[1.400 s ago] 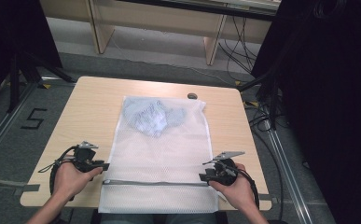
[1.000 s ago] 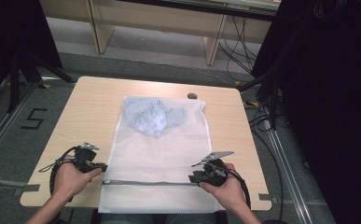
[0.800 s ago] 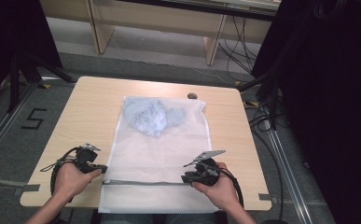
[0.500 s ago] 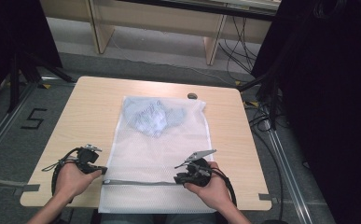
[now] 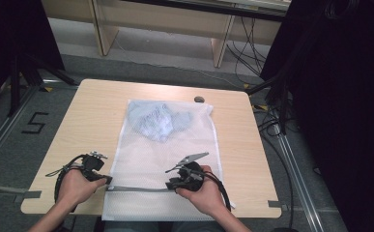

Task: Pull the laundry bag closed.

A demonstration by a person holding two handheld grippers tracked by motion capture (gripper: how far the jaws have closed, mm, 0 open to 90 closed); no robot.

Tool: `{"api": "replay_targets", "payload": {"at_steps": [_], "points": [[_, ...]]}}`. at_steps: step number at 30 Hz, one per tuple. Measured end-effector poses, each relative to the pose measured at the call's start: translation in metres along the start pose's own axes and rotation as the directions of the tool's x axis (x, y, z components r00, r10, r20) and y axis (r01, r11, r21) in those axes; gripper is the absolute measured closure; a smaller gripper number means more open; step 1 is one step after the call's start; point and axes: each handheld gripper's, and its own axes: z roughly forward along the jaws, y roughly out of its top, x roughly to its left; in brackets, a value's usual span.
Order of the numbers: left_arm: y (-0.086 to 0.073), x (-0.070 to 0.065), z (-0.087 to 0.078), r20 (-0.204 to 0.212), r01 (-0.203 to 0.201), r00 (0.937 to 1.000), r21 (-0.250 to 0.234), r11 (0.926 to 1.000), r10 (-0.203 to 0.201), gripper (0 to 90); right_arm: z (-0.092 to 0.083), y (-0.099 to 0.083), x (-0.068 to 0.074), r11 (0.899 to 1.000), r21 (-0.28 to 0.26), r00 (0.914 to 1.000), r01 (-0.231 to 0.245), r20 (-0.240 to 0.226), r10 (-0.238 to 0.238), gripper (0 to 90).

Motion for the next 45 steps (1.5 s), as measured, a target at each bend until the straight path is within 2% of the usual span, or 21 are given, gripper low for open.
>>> {"api": "replay_targets", "payload": {"at_steps": [4,5,7,8,10,11,12,13,14,15,21,22,23,25,28,29,30,34,36,44,45], "points": [[-0.001,0.001,0.000,-0.006,-0.002,1.0000,0.022,0.9998,0.002,89.3,0.009,0.009,0.009,1.000,0.011,0.9996,0.017,-0.021,-0.016,74.2],[-0.001,0.001,0.001,-0.006,-0.001,1.0000,0.023,0.9997,0.002,89.3,0.012,0.012,0.010,0.999,0.007,0.9990,0.039,-0.023,-0.039,74.1],[-0.001,0.001,0.001,-0.007,0.001,1.0000,0.023,0.9997,-0.001,89.3,0.013,0.014,0.013,0.999,0.015,0.9992,0.030,-0.029,-0.029,74.0],[-0.001,0.002,0.001,-0.002,0.001,1.0000,0.022,0.9998,-0.001,89.3,0.016,0.015,0.014,0.999,0.012,0.9982,0.050,-0.033,-0.049,73.9],[0.000,0.002,0.001,-0.003,0.001,1.0000,0.028,0.9996,-0.001,89.3,0.020,0.018,0.018,0.999,0.019,0.9979,0.051,-0.041,-0.050,73.7],[-0.002,-0.002,0.003,-0.001,0.052,0.9987,0.006,0.9986,-0.052,89.3,0.024,0.020,0.021,0.998,0.028,0.9979,0.050,-0.043,-0.048,73.5],[-0.002,-0.002,0.003,-0.001,0.052,0.9987,0.006,0.9986,-0.052,89.3,0.024,0.020,0.021,0.998,0.028,0.9979,0.050,-0.043,-0.048,73.5],[-0.001,-0.001,0.002,0.000,0.025,0.9997,0.020,0.9995,-0.025,89.3,0.028,0.022,0.023,0.998,0.036,0.9977,0.051,-0.047,-0.049,73.3],[-0.001,-0.001,0.002,0.000,0.025,0.9997,0.020,0.9995,-0.025,89.3,0.028,0.022,0.023,0.998,0.036,0.9977,0.051,-0.047,-0.049,73.3],[-0.001,0.001,0.002,-0.004,0.003,1.0000,0.021,0.9998,-0.003,89.3,0.029,0.023,0.024,0.998,0.043,0.9978,0.047,-0.049,-0.045,73.1],[-0.001,0.002,0.002,-0.002,0.000,1.0000,0.031,0.9995,0.000,89.3,0.043,0.030,0.036,0.997,0.051,0.9964,0.052,-0.070,-0.049,72.4],[-0.002,-0.001,0.002,0.000,0.052,0.9987,0.026,0.9983,-0.052,89.2,0.049,0.033,0.040,0.996,0.062,0.9956,0.057,-0.078,-0.052,72.0],[-0.001,-0.001,0.002,0.002,0.050,0.9987,0.026,0.9984,-0.050,89.2,0.051,0.034,0.041,0.996,0.064,0.9951,0.056,-0.085,-0.051,72.0],[-0.001,0.002,0.002,0.003,0.010,0.9999,0.031,0.9995,-0.010,89.2,0.056,0.036,0.045,0.996,0.068,0.9947,0.057,-0.090,-0.051,71.8],[-0.001,0.002,0.002,0.007,0.009,0.9999,0.035,0.9994,-0.009,89.2,0.064,0.040,0.049,0.996,0.067,0.9929,0.058,-0.108,-0.051,71.8],[-0.002,0.000,0.002,0.009,0.052,0.9986,0.027,0.9983,-0.052,89.2,0.067,0.040,0.050,0.996,0.066,0.9928,0.060,-0.108,-0.052,71.7],[-0.002,0.000,0.002,0.009,0.052,0.9986,0.027,0.9983,-0.052,89.2,0.069,0.041,0.051,0.996,0.068,0.9927,0.058,-0.110,-0.051,71.6],[-0.001,0.002,0.002,0.008,0.012,0.9999,0.034,0.9994,-0.012,89.3,0.077,0.045,0.053,0.996,0.070,0.9917,0.046,-0.123,-0.038,71.5],[-0.001,0.002,0.002,0.007,0.011,0.9999,0.033,0.9994,-0.011,89.2,0.080,0.048,0.054,0.996,0.066,0.9914,0.055,-0.122,-0.046,71.7],[-0.002,0.002,0.002,0.004,0.007,1.0000,0.031,0.9995,-0.007,89.3,0.095,0.056,0.058,0.996,0.090,0.9882,0.020,-0.153,-0.006,76.0],[-0.002,0.002,0.002,0.004,0.007,1.0000,0.030,0.9995,-0.007,89.3,0.096,0.056,0.059,0.996,0.090,0.9895,0.010,-0.145,0.004,76.1]]}}
